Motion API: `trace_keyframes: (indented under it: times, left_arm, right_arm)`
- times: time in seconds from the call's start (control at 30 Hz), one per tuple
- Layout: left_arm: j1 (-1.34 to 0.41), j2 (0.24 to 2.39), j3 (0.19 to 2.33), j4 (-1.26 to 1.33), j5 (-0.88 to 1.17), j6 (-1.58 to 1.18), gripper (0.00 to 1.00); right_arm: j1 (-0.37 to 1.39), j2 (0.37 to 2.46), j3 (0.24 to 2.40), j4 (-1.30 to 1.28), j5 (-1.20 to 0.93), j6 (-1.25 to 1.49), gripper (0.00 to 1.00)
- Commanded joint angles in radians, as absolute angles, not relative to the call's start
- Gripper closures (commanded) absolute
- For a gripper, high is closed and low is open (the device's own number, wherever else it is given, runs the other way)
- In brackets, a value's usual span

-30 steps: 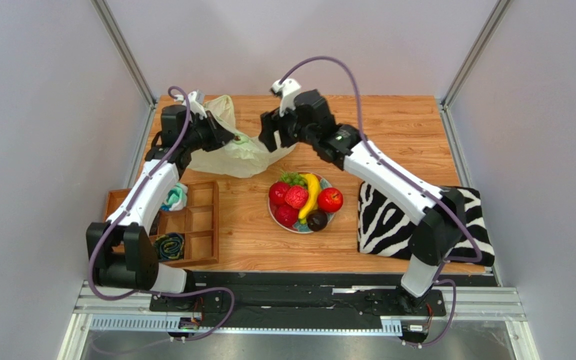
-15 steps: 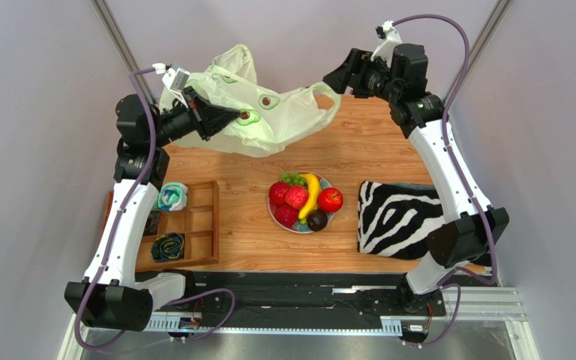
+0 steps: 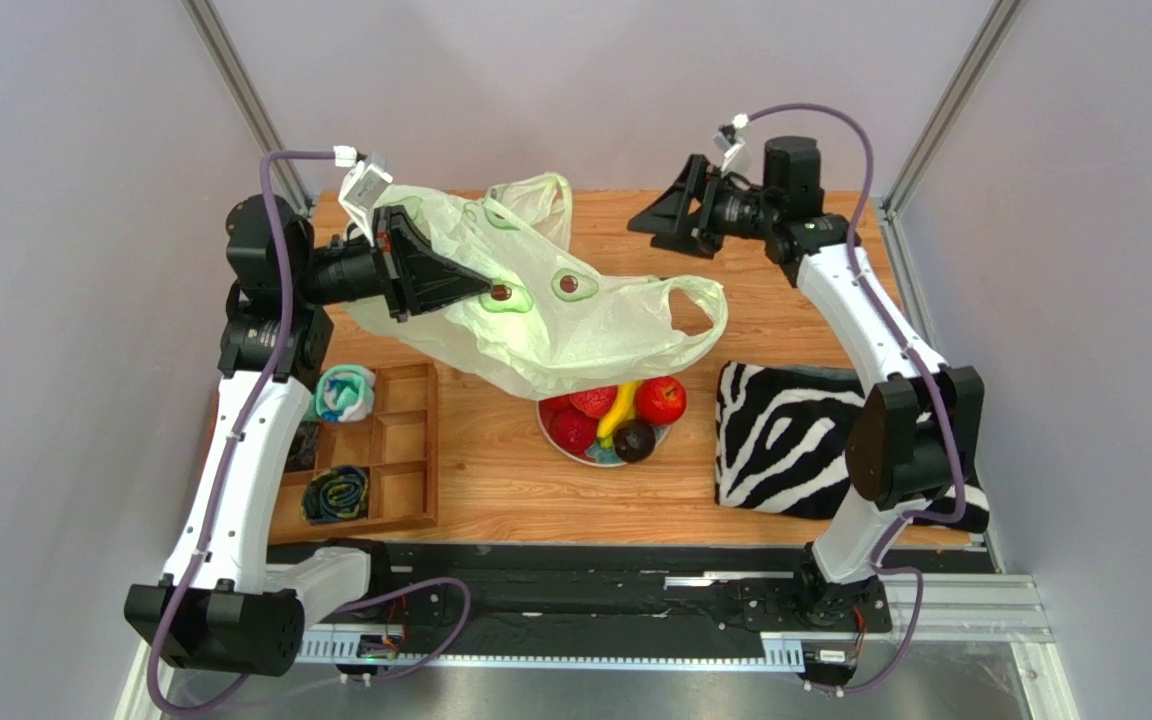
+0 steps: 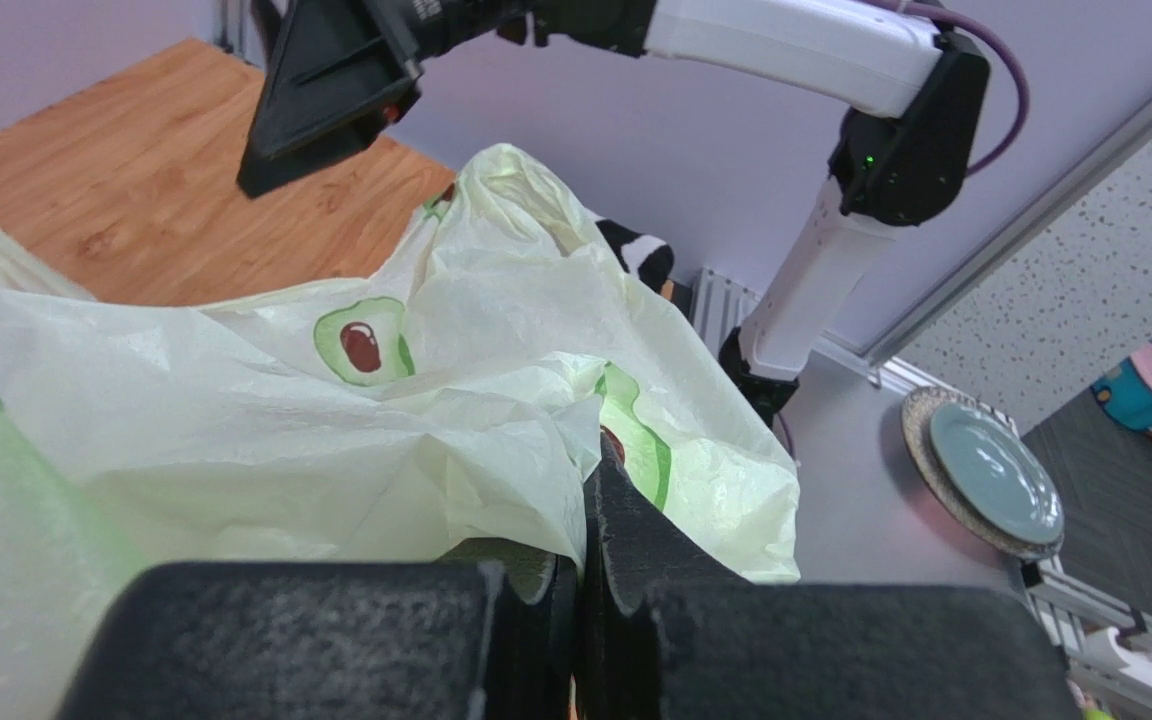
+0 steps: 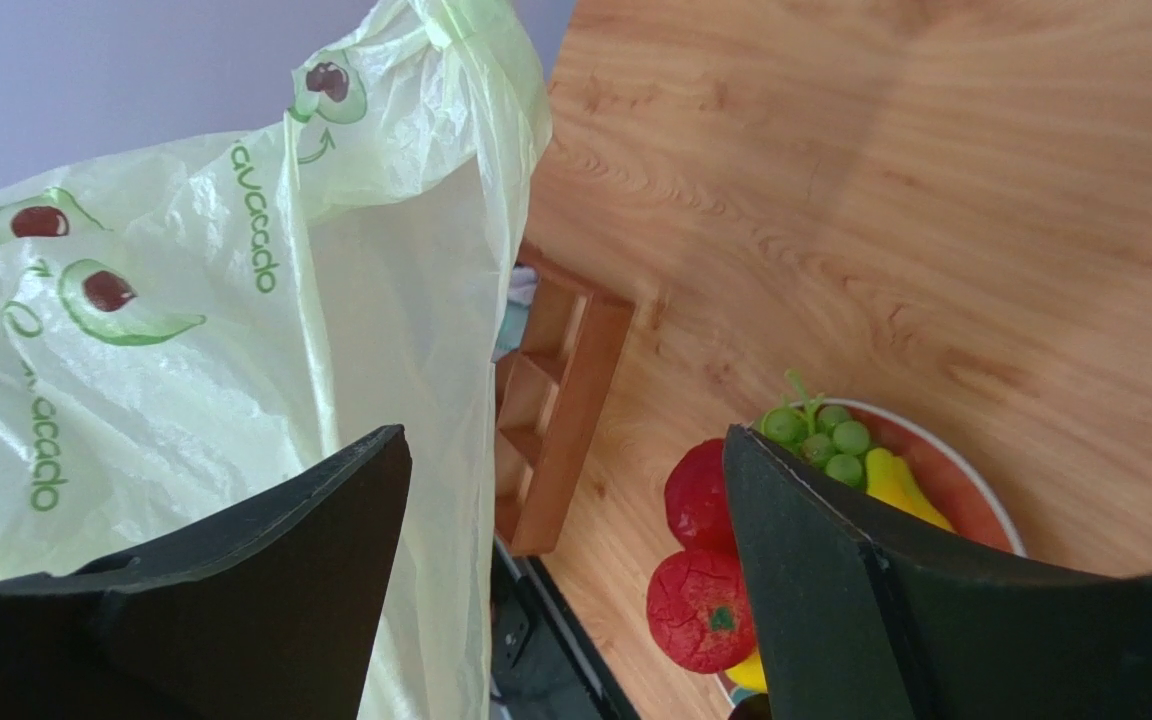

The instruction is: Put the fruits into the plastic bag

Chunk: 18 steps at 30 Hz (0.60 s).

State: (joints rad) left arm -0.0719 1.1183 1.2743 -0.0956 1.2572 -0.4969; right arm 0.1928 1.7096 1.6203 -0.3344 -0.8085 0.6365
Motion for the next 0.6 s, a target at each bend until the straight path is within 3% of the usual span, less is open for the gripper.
trace_keyframes:
  times: [0.0, 0.47, 0.5, 0.57]
  left_arm:
    - [-0.066, 1.086, 1.295, -0.084, 1.33, -0.518, 1.0]
    - [-0.066, 1.074, 1.293, -0.06, 1.344, -0.534, 1.0]
    - [-0.066, 1.074, 1.292, -0.061, 1.344, -0.529, 1.0]
    - [-0.066, 1.072, 1.289, -0.089, 1.341, -0.516, 1.0]
  right_arm:
    - [0.276, 1.755, 1.583, -0.224, -0.931, 0.687, 0.2]
    - [0.486, 1.928, 1.597, 0.251, -1.023, 1.106, 0.22]
    - [0.494, 1.933, 1.579, 0.302, -1.02, 1.149, 0.25]
    - [0.494, 1.937, 1.553, 0.483, -0.994, 1.283, 0.48]
